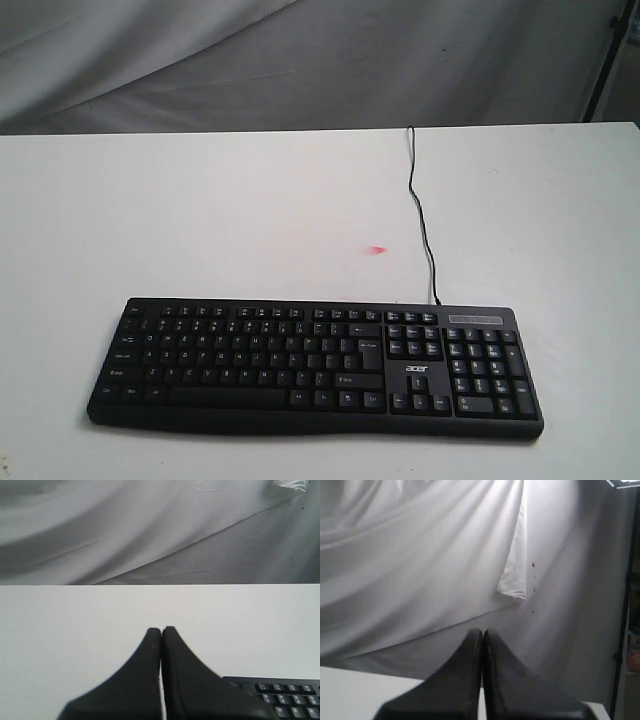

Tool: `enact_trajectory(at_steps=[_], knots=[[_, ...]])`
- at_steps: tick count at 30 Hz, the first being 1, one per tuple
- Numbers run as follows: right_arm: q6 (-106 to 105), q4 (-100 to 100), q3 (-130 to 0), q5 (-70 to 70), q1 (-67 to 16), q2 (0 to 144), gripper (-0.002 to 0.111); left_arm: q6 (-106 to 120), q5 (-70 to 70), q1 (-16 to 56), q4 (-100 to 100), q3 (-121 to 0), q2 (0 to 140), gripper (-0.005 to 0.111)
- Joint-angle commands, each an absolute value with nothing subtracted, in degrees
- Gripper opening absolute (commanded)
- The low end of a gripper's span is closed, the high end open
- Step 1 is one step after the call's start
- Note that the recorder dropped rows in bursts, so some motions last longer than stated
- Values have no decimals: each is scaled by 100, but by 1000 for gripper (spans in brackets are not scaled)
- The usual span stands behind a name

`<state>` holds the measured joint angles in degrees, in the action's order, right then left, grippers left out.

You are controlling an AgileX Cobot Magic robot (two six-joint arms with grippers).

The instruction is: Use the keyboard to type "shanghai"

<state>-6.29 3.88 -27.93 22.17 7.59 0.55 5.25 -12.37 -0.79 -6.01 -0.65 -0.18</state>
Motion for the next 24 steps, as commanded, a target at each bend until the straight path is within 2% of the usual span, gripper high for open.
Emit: enact_trajectory(at_steps=[1,24], knots=[[-545,246,-2127,1884,811,0,0,518,-1223,-56,-624,-61,0,1],[0,246,-338,1116,800,0,0,518,-1223,-56,-624,-61,0,1]])
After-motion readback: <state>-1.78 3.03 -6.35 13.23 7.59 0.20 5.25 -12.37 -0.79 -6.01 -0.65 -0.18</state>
